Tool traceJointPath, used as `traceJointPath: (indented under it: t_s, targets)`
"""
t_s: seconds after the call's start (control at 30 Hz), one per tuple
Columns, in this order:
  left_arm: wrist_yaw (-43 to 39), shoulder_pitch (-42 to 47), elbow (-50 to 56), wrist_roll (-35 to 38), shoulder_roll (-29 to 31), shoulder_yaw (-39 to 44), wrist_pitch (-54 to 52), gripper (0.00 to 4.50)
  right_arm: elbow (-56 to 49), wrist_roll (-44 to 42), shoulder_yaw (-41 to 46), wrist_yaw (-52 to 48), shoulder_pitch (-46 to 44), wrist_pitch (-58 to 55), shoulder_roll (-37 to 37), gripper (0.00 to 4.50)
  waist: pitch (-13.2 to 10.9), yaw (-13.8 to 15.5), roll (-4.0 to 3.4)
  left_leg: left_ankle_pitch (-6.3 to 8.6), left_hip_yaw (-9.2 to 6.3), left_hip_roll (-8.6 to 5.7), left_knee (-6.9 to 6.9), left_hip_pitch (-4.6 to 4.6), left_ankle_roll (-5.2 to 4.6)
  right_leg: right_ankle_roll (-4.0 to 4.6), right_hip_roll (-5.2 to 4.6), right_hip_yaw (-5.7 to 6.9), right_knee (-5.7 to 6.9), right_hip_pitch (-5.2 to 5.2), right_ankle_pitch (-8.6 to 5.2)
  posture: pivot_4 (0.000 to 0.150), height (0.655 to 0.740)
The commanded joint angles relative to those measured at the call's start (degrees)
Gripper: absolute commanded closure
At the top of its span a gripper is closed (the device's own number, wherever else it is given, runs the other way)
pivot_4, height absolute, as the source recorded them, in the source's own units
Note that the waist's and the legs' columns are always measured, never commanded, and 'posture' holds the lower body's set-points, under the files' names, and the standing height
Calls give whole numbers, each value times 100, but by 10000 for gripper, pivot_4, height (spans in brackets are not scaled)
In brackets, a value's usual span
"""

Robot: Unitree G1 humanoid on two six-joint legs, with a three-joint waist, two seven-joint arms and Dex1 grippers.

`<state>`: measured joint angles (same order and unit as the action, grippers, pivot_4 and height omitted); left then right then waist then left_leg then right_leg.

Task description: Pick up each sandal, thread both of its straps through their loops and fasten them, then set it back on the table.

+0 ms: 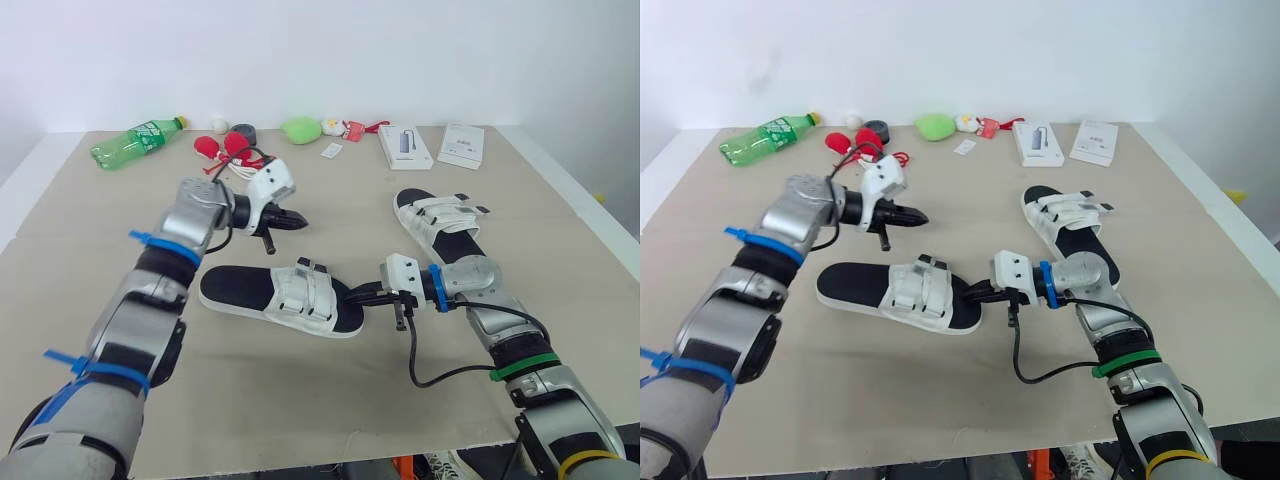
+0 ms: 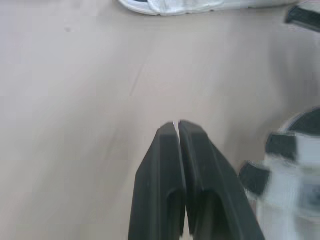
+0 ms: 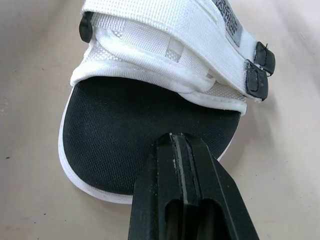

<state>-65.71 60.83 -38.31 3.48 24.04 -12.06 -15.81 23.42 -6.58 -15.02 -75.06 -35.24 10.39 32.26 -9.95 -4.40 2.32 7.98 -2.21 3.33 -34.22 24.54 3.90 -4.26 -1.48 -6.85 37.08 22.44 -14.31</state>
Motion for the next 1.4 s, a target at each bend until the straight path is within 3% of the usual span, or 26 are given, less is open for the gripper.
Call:
traceJointPath:
  t_s: [0.03,0.07,0.13,0.23,0.27,0.33,0.4,0.47,0.53,0.8,1.2,1.3,1.4]
  targets:
    - [-33,-1316,2229,472,684,689,154,43781,369,-98,104,-67,36,-836,62,45000,-3,2,-4,0,-1,2,0,-3,0,6,0,0,1,-4,-3,1500,7400]
    - [-97,-1869,2732,623,881,894,342,40037,253,-476,352,-82,-25,-1205,14,39958,-4,2,-5,-3,3,3,-2,-4,2,8,-2,-3,1,-6,-1,1500,7400]
    - [-113,-2704,3312,676,1190,1126,861,37403,-3,-1147,820,-183,-62,-1629,-16,37296,-7,5,-10,-5,6,6,-4,-2,4,11,-2,-3,0,-3,1,1500,7400]
    - [-46,-3277,3553,689,1388,1270,1342,26578,-436,-2032,1403,-477,30,-2310,92,26111,-31,70,-36,-5,13,10,-1,21,3,12,-6,-1,2,18,-6,1500,7400]
    - [-37,-3383,3578,688,1428,1281,1449,26578,-536,-2260,1589,-550,78,-2480,153,26111,-31,106,-35,-8,13,10,-2,32,-1,12,-5,4,6,29,-6,1500,7400]
    - [-64,-3545,3563,640,1497,1261,1643,18689,-671,-2579,1880,-624,165,-2751,276,17143,-39,188,-49,-18,15,16,-9,85,-5,12,-4,11,12,80,2,1500,7400]
    - [-70,-3653,3460,546,1557,1177,1930,14603,-820,-2790,2047,-726,302,-3044,437,13032,-39,194,-49,-17,17,14,-8,87,-3,7,-6,10,10,78,-5,1500,7400]
    - [-57,-3659,3304,412,1551,1022,2230,5160,-1011,-2907,2135,-915,556,-3188,646,2864,-40,200,-49,-13,17,14,-4,88,-1,12,-5,12,9,79,-12,1500,7400]
    - [-64,-3558,3164,328,1463,854,2473,325,-1212,-2997,2195,-1044,798,-3287,807,0,-41,198,-51,-12,17,15,0,87,-3,11,-4,13,9,82,-17,1500,7400]
    - [-166,-2785,2334,221,943,338,3017,325,-1816,-2962,2305,-1097,1380,-2996,920,0,-46,176,-63,-11,22,16,-12,86,-6,-2,-2,12,11,81,-3,1500,7400]
    - [-199,-1508,-136,-120,-18,-80,3937,325,-2299,-2930,2448,-907,1901,-2680,1036,0,-44,192,-65,-11,20,14,-23,86,-6,-27,-1,12,12,73,11,1500,7400]
    - [-413,-1296,-448,-64,-249,-108,3949,9093,-2424,-2965,2499,-884,1964,-2664,1063,0,-44,192,-65,-12,19,9,-30,86,-6,-32,-3,9,12,70,14,1500,7400]
    - [-462,-1202,-596,-112,-338,-139,3982,22623,-2474,-2904,2536,-877,1944,-2381,1022,0,-44,185,-65,-12,19,9,-30,86,-6,-33,-2,9,12,70,16,1500,7400]
